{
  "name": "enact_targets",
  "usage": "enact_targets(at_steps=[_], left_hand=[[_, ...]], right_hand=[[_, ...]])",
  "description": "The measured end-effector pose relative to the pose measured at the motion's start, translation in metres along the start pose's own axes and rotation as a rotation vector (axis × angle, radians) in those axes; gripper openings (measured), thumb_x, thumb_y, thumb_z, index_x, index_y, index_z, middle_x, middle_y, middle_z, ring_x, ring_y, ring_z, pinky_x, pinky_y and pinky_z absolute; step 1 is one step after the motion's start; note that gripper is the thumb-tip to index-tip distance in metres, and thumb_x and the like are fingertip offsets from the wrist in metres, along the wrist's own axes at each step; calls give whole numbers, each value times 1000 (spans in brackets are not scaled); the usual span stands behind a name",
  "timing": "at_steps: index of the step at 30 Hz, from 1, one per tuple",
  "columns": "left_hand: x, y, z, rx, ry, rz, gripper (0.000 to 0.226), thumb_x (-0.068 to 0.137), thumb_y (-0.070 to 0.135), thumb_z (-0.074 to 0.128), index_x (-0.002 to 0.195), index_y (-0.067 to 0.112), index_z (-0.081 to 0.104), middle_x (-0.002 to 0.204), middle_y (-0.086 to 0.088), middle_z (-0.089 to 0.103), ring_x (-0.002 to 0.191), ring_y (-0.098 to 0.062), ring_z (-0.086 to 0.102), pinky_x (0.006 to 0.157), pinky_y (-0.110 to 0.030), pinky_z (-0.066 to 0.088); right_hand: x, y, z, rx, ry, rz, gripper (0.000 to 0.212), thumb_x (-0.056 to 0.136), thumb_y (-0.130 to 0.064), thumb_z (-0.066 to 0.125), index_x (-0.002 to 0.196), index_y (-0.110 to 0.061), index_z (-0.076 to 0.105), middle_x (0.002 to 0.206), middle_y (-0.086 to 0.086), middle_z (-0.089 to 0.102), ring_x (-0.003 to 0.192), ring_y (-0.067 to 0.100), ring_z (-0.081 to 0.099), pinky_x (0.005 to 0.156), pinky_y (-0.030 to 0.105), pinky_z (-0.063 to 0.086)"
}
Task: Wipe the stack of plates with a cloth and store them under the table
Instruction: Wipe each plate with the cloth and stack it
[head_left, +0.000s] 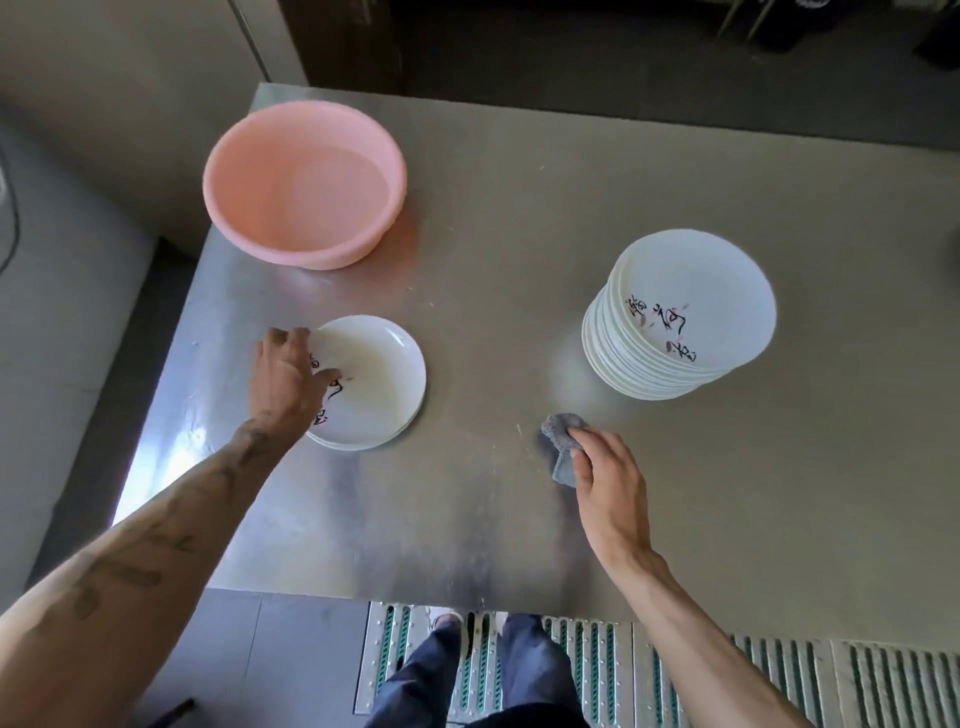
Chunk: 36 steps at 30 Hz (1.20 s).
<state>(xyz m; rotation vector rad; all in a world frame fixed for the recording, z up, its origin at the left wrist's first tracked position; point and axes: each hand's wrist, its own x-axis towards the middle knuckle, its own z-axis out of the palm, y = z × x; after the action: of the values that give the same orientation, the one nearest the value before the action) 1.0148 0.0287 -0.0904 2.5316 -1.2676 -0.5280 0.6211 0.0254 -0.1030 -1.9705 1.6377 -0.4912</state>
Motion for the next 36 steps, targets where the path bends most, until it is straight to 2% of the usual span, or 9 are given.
enact_targets(at_steps=[2, 8, 12, 16, 23, 27, 31, 33, 36], left_hand=[[10, -2, -4, -161, -11, -98, 56, 76, 8, 89, 124, 2, 62, 123, -26, 55, 107, -37, 55, 72, -28, 52], [16, -9, -12, -335, -31, -285, 36, 78, 4, 85, 110, 5, 68, 109, -16, 70, 90, -31, 65, 75, -37, 54], [10, -3, -18, -352, -37, -224, 28, 81, 5, 84, 104, 8, 68, 104, -11, 67, 88, -27, 62, 64, -26, 51], [1, 22, -16, -362, -82, -99, 24, 82, 6, 82, 101, 10, 68, 96, -6, 68, 83, -24, 62, 64, -28, 46], [-45, 97, 42, -402, -236, 161, 24, 82, 3, 79, 88, 22, 65, 85, 0, 73, 57, -9, 68, 53, -19, 56], [-70, 120, 75, -400, -317, 221, 19, 86, 6, 74, 92, 19, 62, 86, -5, 72, 70, -24, 71, 61, -41, 63], [-80, 122, 92, -310, -330, 338, 19, 91, 14, 73, 108, 13, 64, 102, -5, 71, 89, -27, 69, 72, -32, 55], [-83, 112, 95, -282, -358, 433, 43, 89, 25, 78, 128, 12, 64, 121, -6, 65, 108, -27, 62, 90, -37, 53], [-92, 86, 98, -104, -417, 620, 99, 78, 60, 79, 156, 12, 41, 152, -7, 48, 135, -27, 46, 114, -43, 38]], right_hand=[[-1, -1, -1, 0, 2, 0, 30, 99, -5, 57, 125, -13, 68, 125, -1, 65, 112, 20, 60, 98, 24, 43], [-3, -5, 0, 16, 15, 7, 29, 100, -5, 57, 126, -12, 69, 123, 0, 65, 112, 20, 60, 100, 25, 44], [-3, -7, -1, 24, 20, 0, 29, 100, -5, 56, 126, -8, 68, 123, 4, 65, 113, 25, 61, 99, 40, 50], [0, -14, -8, 42, 52, -24, 29, 101, -5, 55, 127, -9, 68, 123, 2, 65, 112, 24, 61, 99, 38, 50], [6, -14, -23, 35, 116, -52, 31, 100, -5, 56, 130, -10, 66, 128, -1, 63, 116, 20, 60, 100, 31, 48], [1, -9, -18, 20, 85, -48, 32, 101, -7, 56, 131, -10, 66, 129, 0, 63, 116, 22, 59, 101, 36, 50], [-4, -5, -5, -33, 48, -58, 32, 98, -7, 61, 129, -10, 67, 128, 0, 64, 113, 24, 60, 98, 34, 51], [-7, -2, 3, -93, -3, -62, 32, 98, -11, 64, 129, -11, 68, 128, 0, 64, 113, 24, 60, 96, 35, 53], [-6, 2, 14, -166, -72, -83, 34, 96, -18, 68, 130, -12, 68, 130, 1, 61, 114, 26, 57, 94, 44, 53]])
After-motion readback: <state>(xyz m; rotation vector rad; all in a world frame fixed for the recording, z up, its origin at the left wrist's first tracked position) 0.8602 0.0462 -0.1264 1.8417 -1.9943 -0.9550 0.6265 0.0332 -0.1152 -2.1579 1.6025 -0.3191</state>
